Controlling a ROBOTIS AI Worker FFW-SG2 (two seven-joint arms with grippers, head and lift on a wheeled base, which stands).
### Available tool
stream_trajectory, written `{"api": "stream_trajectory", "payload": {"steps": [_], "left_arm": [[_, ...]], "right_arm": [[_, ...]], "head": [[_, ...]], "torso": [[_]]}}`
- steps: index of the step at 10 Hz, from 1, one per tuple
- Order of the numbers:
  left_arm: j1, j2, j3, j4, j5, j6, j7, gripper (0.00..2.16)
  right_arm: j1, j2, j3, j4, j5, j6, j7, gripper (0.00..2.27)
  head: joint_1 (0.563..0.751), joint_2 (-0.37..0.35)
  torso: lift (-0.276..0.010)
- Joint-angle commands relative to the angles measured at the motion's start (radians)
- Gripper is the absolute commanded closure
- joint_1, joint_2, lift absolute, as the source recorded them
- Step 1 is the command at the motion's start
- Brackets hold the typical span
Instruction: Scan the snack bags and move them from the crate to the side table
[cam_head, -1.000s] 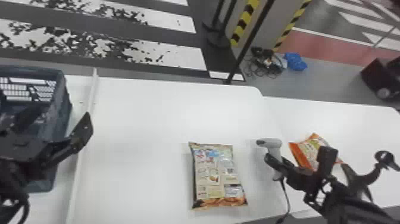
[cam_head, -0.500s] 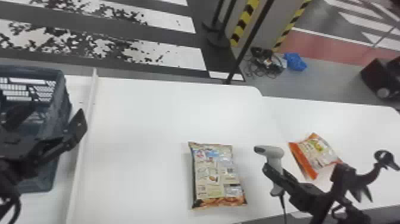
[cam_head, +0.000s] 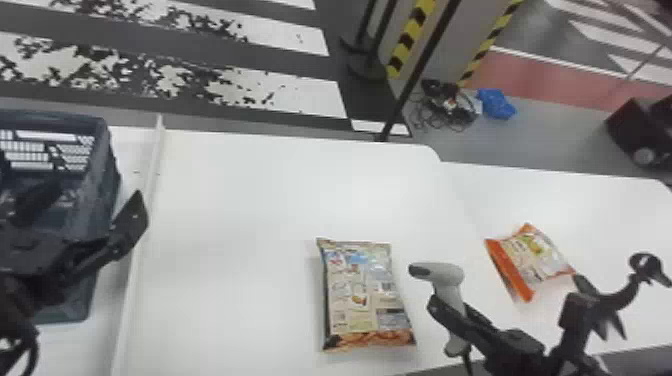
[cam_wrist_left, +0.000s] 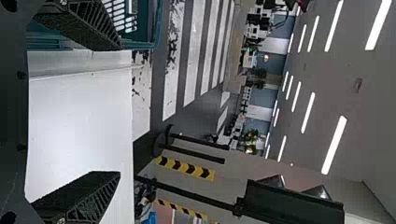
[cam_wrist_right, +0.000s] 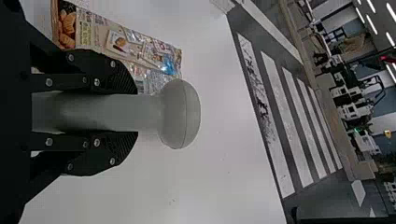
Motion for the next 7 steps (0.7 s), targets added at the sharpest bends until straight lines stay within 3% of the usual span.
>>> {"api": "stream_trajectory", "payload": {"steps": [1,7], "left_arm": [[0.004,-0.002,-0.002,-0.005,0.0,0.001,0.0,0.04],[0.032,-0.003,-0.005,-0.024,-0.011,-0.002,-0.001,0.04]], "right_arm": [[0.022,-0.001,0.009,-0.028,-0.005,0.015,0.016,2.13],[-0.017,-0.015,0.133,0.069,0.093,-0.031,0.015,2.14]], "head": [[0.695,-0.35],[0.695,-0.331]], "torso": [[-0.087],[-0.087]]}}
